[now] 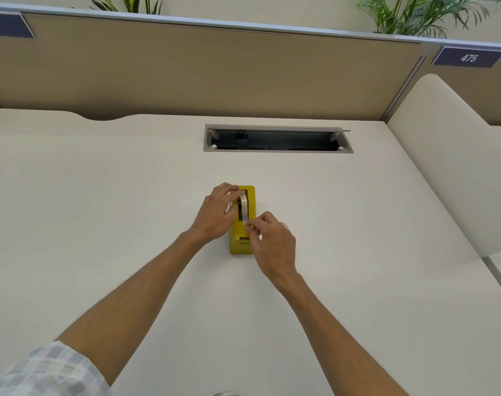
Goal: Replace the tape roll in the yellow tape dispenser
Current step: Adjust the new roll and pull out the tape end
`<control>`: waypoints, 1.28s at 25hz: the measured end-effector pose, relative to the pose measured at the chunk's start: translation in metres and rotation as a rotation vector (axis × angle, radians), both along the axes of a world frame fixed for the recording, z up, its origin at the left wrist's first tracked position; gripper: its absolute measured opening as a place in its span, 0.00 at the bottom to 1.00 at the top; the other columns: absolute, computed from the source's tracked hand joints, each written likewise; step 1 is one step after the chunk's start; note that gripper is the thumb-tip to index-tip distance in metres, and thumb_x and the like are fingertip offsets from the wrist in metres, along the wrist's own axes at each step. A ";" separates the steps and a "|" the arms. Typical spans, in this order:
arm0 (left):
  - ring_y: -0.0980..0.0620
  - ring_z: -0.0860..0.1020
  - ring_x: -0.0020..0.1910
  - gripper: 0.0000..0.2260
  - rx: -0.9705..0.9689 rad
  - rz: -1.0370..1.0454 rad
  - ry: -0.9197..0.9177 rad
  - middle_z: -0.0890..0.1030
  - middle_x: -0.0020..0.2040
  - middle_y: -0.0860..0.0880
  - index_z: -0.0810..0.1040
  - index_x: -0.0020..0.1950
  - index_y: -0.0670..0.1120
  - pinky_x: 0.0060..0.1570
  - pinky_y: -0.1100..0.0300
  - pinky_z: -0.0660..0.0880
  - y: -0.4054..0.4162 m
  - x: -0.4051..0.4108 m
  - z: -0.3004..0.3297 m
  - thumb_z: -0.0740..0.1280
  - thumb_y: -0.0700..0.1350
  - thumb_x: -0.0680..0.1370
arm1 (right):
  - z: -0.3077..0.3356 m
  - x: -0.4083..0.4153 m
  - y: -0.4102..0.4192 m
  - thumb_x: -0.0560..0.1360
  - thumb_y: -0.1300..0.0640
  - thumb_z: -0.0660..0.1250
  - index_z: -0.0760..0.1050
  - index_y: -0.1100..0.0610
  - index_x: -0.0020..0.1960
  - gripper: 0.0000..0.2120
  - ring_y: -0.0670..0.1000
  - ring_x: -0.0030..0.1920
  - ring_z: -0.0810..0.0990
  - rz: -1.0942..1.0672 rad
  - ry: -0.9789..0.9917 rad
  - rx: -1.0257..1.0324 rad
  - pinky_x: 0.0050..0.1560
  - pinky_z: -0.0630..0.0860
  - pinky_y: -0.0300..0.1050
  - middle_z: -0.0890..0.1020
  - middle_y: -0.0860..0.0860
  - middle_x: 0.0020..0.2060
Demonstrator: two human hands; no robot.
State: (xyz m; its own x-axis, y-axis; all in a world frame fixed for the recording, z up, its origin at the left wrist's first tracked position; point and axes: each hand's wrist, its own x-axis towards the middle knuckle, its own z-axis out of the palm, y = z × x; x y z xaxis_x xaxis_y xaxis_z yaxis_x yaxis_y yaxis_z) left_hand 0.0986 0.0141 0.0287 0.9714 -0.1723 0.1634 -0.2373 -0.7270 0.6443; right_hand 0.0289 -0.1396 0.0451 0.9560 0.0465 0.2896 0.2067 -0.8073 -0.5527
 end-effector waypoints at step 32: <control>0.52 0.61 0.74 0.18 -0.067 0.049 0.030 0.68 0.73 0.50 0.69 0.71 0.47 0.71 0.47 0.63 -0.002 -0.018 -0.007 0.59 0.47 0.81 | -0.001 -0.025 -0.004 0.77 0.54 0.68 0.83 0.53 0.49 0.06 0.48 0.34 0.77 0.028 0.037 0.013 0.31 0.76 0.46 0.79 0.46 0.42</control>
State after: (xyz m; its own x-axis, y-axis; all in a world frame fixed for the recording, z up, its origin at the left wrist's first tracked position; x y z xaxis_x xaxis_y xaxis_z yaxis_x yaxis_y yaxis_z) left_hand 0.0803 0.0118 0.0220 0.9830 -0.1144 0.1435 -0.1825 -0.6924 0.6981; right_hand 0.0041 -0.1437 0.0442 0.9644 0.0701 0.2549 0.2086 -0.7942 -0.5707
